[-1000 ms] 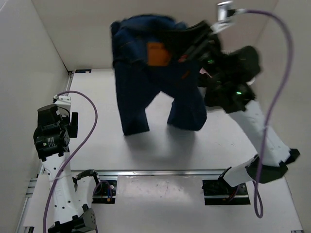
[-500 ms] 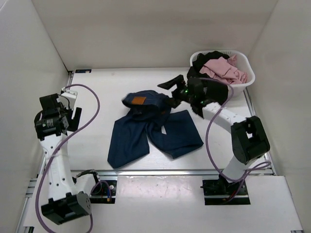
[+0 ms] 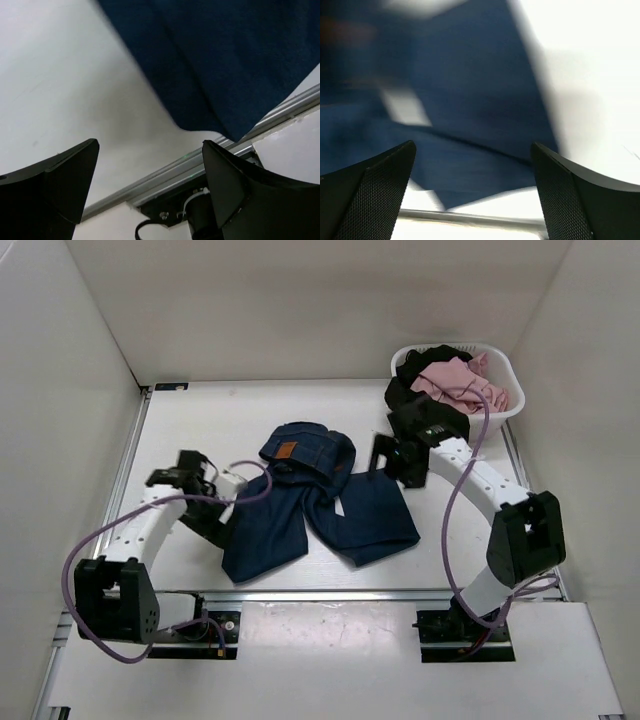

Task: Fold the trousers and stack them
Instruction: Flatten the trousers out

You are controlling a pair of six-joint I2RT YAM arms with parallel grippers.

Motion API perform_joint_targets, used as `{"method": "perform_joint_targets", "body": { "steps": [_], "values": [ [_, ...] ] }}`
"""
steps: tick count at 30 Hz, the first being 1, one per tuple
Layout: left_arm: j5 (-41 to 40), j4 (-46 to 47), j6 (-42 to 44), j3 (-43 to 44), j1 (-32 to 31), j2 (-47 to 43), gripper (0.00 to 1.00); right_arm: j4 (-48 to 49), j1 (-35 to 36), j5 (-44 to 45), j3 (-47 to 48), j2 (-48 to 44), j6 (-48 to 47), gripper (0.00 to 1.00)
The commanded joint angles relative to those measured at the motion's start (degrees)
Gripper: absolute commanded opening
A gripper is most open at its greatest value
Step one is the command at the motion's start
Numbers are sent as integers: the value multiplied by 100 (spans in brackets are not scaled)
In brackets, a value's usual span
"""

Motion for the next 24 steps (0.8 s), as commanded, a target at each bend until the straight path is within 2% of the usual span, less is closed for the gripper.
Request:
{"method": "perform_joint_targets", "body": {
  "steps": [1,3,5,7,8,10,11,12,13,14,16,18,19,21,22,24],
  "values": [
    [-484,804,-290,-657,-822,58,96,-569,-407,243,-924,-60,-179,99],
    [-1212,1132,-519,-1105,-1261,522,96,-393,-478,190,-1435,-131,-126,99],
    [-1523,1535,-659,-1274,-1412,805,86,-139,-478,68,-1777,-131,-74,99],
    [-1796,1721,-817,-1344,-1526,1112,67,177,-478,-247,-2007,-52,-4,96],
    [-1797,1800,-818,-1345,-1527,1201,49,266,-478,-362,-2121,44,-3,93],
    [-2006,1985,-871,-1284,-1527,1403,30,476,-478,-582,-2437,255,-3,86],
    [-2112,2047,-871,-1196,-1527,1465,19,547,-478,-696,-2534,334,-3,81],
    [-2183,2099,-871,-1195,-1527,1518,14,618,-426,-898,-2666,414,-3,66],
    [-2331,2213,-793,-1039,-1475,1596,14,679,-304,-1013,-2667,606,-3,58],
    [-2420,2284,-740,-950,-1361,1649,14,767,-207,-1136,-2667,712,-3,37],
    [-2683,2346,-582,-678,-976,1790,14,768,250,-1460,-2282,1115,-169,17],
    [-2746,2416,-467,41,-615,2106,14,707,871,-1822,-1738,1423,-345,0],
    [-2746,2416,-467,357,-239,2220,14,628,1093,-1936,-978,1756,-572,0],
    [-2684,2416,-467,1359,80,2563,14,391,1698,-2260,-53,2144,-828,0],
    [-2623,2416,-406,1676,281,2764,14,303,1875,-2645,1014,2590,-1055,0],
    [-2623,2346,-353,2450,336,2906,16,-117,2288,-3095,2179,3066,-1250,1]
  ]
}}
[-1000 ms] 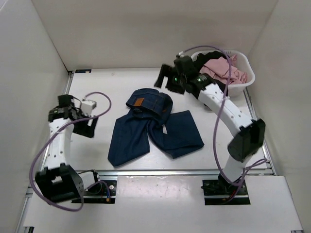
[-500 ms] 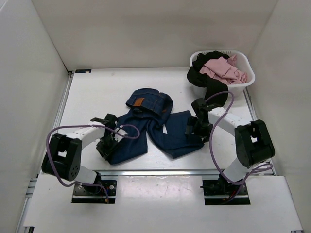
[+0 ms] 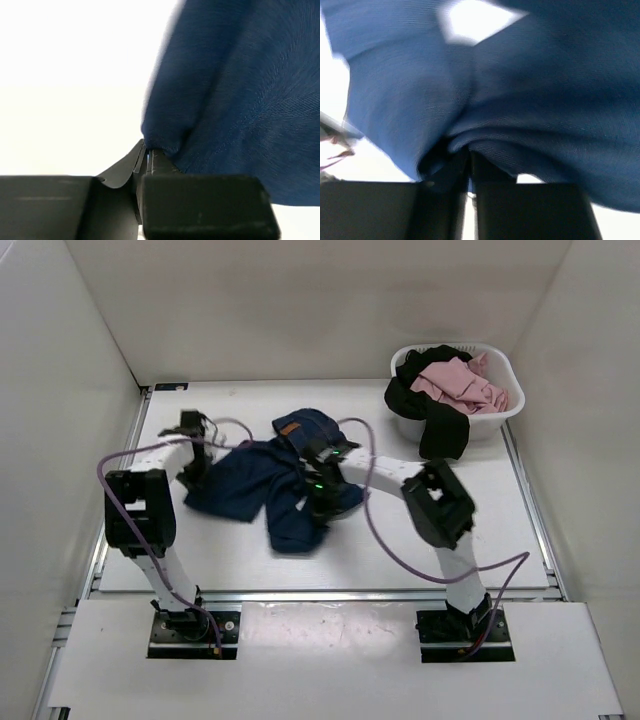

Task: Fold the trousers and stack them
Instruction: Flatten the trousers out

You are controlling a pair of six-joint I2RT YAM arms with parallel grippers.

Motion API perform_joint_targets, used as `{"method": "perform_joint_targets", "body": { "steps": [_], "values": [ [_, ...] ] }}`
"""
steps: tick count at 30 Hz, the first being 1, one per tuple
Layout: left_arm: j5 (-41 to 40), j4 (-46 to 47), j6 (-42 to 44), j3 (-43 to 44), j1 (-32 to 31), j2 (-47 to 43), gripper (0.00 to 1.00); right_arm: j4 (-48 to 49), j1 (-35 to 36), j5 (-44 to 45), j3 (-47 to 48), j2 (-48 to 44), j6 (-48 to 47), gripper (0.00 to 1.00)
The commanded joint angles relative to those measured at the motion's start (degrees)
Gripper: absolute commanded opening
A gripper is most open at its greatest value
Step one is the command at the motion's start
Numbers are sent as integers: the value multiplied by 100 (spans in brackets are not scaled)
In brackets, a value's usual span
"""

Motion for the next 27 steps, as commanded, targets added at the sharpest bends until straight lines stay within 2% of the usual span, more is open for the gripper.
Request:
{"method": "perform_joint_targets", "body": {
  "steps": [1,3,4,5,7,8,11,12,14,19,21,23,25,27],
  "values": [
    [-198,465,211,1231,227,-7,24,-328,692,-1510,2321,726,-732,25],
    [-252,464,212,1461,227,-6,37,-697,754,-1656,3243,1054,-909,58],
    [-322,394,212,1532,279,-93,53,-779,755,-1656,3508,1125,-910,70],
    [-322,394,212,1533,280,-181,67,-780,703,-1586,3476,995,-910,73],
    [-191,323,159,1472,385,-594,78,-152,475,-1516,2907,392,-639,77],
    [-121,254,159,1367,385,-761,83,114,361,-1384,2182,152,-463,78],
    [222,43,212,761,385,-1446,83,627,-236,-744,1394,-561,249,79],
    [371,-54,264,586,246,-1596,83,548,-334,-141,1392,-623,433,80],
    [556,-449,265,50,113,-1895,83,302,-501,224,1549,-562,435,83],
    [1241,-1021,178,-909,-194,-2002,82,354,-853,14,2718,272,653,87],
    [1505,-1022,99,-1269,-519,-2124,84,354,-853,14,2965,570,812,88],
    [1506,-969,-8,-1472,-965,-2125,91,477,-853,-47,3027,686,1093,88],
    [1506,-733,-60,-1753,-1161,-2055,93,618,-853,-100,2905,765,1443,88],
    [1147,-565,-200,-1972,-1223,-1723,94,688,-853,-13,2843,949,1673,88]
  ]
}}
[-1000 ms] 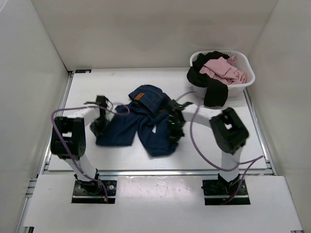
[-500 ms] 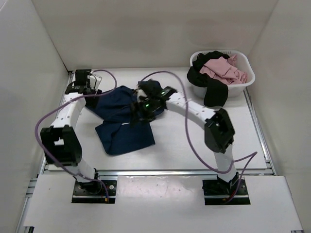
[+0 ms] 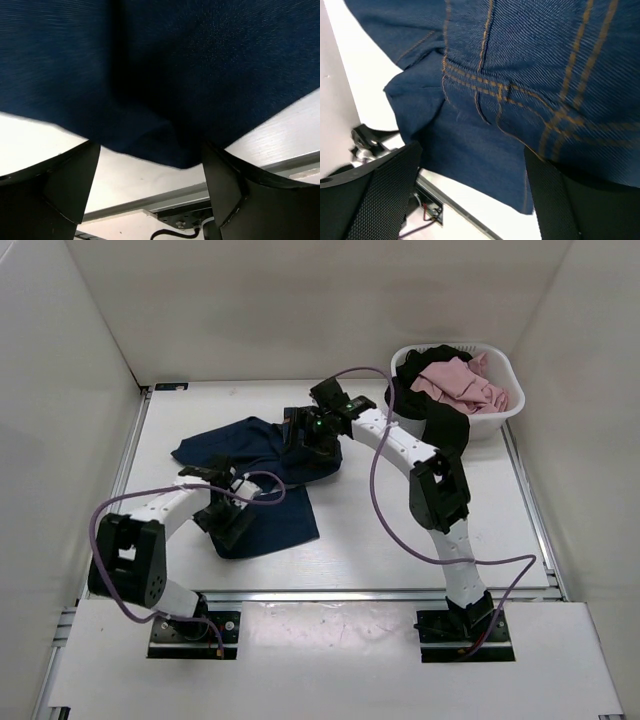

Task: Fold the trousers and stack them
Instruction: Flatten the trousers out

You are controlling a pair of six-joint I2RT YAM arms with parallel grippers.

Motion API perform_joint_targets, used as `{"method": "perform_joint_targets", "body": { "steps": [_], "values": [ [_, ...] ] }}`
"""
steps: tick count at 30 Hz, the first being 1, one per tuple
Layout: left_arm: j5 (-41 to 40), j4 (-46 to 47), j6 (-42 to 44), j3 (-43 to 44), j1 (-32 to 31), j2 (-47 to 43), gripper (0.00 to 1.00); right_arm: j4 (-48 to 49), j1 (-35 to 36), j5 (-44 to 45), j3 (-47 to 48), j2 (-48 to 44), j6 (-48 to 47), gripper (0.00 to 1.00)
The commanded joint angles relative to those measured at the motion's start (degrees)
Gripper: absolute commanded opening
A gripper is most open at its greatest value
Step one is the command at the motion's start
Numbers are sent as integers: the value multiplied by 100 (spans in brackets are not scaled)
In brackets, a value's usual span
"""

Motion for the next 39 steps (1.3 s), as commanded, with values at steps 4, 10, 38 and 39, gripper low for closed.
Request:
{"method": "perform_joint_targets", "body": {
  "steps": [4,10,38,39],
  "values": [
    [-465,636,-379,-378,-71,717,91,287,-8,293,29,341,860,89],
    [-536,988,-545,-310,59,1104,20,571,-148,1082,214,472,1220,56],
    [-2768,1114,3304,53,1521,-1743,25,8,-2652,714,-6024,-5590,2038,53],
    [-2698,851,3208,-53,1406,-1831,29,-88,-2871,767,-6400,-5731,2038,64]
  ]
}}
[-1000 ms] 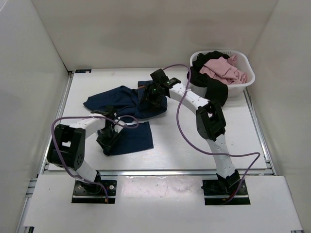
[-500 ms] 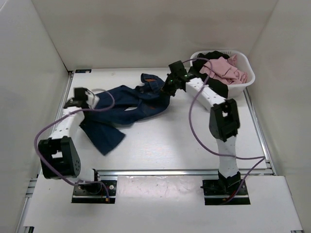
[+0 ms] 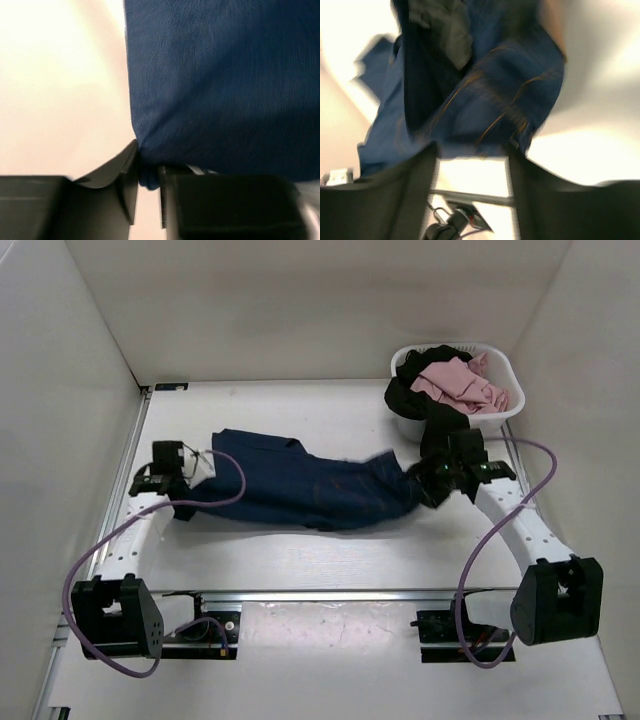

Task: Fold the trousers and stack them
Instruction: Flatten the trousers out

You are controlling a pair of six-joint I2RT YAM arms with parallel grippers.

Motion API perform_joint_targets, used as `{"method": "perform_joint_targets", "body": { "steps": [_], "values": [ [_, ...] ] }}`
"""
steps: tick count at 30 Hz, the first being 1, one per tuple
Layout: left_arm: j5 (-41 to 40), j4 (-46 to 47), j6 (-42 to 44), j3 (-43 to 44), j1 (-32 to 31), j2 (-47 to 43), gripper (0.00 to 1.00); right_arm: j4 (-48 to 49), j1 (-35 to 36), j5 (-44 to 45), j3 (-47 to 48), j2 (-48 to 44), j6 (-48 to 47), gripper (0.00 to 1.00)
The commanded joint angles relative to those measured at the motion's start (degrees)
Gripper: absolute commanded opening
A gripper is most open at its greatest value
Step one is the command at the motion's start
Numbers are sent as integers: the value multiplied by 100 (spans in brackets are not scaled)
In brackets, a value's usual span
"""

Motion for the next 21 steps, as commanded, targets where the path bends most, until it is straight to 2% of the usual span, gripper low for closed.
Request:
{"method": "perform_joint_targets", "body": {
  "steps": [1,2,4,5,7,9,10,14,16,21],
  "values": [
    [212,-1291,12,-392,-447,-521,33,-738,-440,236,-788,-564,-14,71],
    [407,-1610,-68,-524,-528,-619,36,-965,-563,429,-912,-723,-14,75],
    [811,-2199,-208,-761,-642,-943,60,-1099,-827,605,-1080,-1109,-198,76],
    [813,-2307,-209,-849,-695,-1049,69,-1099,-828,702,-1080,-1199,-268,76],
    [866,-2378,-209,-973,-695,-1252,88,-1099,-670,948,-695,-1200,-592,76],
    [804,-2440,-209,-973,-695,-1516,98,-1362,-190,1220,-221,-911,-813,78],
    [804,-2440,-209,-895,-695,-1586,100,-1476,5,1361,330,-509,-988,81],
    [804,-2001,-647,-649,-302,-1457,100,-1601,709,1670,1248,556,-1043,87],
    [804,-1738,-963,-595,-99,-1201,100,-1311,789,1670,1625,1180,-1043,88],
    [1093,-1245,-1992,114,962,-411,100,-1310,842,1968,2759,3031,-1043,88]
  ]
}}
